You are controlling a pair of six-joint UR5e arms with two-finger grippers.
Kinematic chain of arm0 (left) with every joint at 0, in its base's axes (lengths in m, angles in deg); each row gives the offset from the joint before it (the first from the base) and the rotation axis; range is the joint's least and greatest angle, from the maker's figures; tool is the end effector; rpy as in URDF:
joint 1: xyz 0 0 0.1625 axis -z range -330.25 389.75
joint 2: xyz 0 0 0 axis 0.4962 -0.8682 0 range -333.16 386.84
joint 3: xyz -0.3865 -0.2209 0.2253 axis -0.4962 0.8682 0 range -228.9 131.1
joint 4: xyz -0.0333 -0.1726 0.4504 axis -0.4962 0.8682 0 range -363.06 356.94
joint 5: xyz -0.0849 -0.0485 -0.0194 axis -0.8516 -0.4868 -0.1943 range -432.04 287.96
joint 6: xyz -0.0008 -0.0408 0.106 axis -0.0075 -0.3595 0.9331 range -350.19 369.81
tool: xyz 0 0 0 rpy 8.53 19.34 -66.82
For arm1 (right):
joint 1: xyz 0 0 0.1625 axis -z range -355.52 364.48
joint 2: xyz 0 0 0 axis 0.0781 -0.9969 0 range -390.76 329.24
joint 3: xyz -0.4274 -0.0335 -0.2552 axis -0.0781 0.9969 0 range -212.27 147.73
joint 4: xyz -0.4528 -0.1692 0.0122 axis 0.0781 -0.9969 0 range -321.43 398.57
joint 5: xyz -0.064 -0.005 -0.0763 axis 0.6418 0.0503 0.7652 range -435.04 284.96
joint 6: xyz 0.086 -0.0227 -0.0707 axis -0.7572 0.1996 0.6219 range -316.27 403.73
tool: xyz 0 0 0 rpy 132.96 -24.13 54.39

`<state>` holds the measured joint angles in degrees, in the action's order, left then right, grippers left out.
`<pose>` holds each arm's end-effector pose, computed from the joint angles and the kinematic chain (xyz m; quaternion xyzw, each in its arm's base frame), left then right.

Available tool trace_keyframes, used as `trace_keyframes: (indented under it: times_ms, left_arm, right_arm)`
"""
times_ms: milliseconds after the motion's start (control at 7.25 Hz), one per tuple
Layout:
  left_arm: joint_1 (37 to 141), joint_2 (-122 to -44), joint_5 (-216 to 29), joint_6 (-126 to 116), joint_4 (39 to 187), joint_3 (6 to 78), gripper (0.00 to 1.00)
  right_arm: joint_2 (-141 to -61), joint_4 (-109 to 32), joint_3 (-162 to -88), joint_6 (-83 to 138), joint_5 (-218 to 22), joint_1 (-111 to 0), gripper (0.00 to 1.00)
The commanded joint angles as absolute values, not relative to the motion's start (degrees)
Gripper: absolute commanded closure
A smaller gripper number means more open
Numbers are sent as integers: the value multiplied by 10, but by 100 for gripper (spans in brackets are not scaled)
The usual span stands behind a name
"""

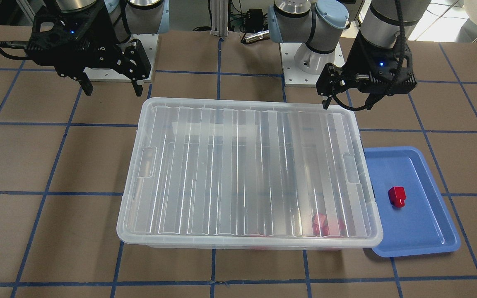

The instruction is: Place red block in blue tray from box

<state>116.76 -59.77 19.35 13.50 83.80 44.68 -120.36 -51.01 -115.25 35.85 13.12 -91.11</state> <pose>-0.1022 -0.5467 0.5509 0.0059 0.9996 -0.0250 0.0136 0.1925 -0.5606 0.6128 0.0190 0.9982 -0.0518 0.0223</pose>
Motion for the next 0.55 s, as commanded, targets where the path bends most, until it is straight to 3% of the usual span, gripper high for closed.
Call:
trace_keyframes:
  times_ms: [0,414]
  left_arm:
    - [1169,-596,195,135,843,446,0]
    - [1169,-604,191,128,846,437,0]
  right_arm:
    - [-1203,-509,-1152,361,132,-911,0]
    - [-1201,-508,-1151,361,133,-911,0]
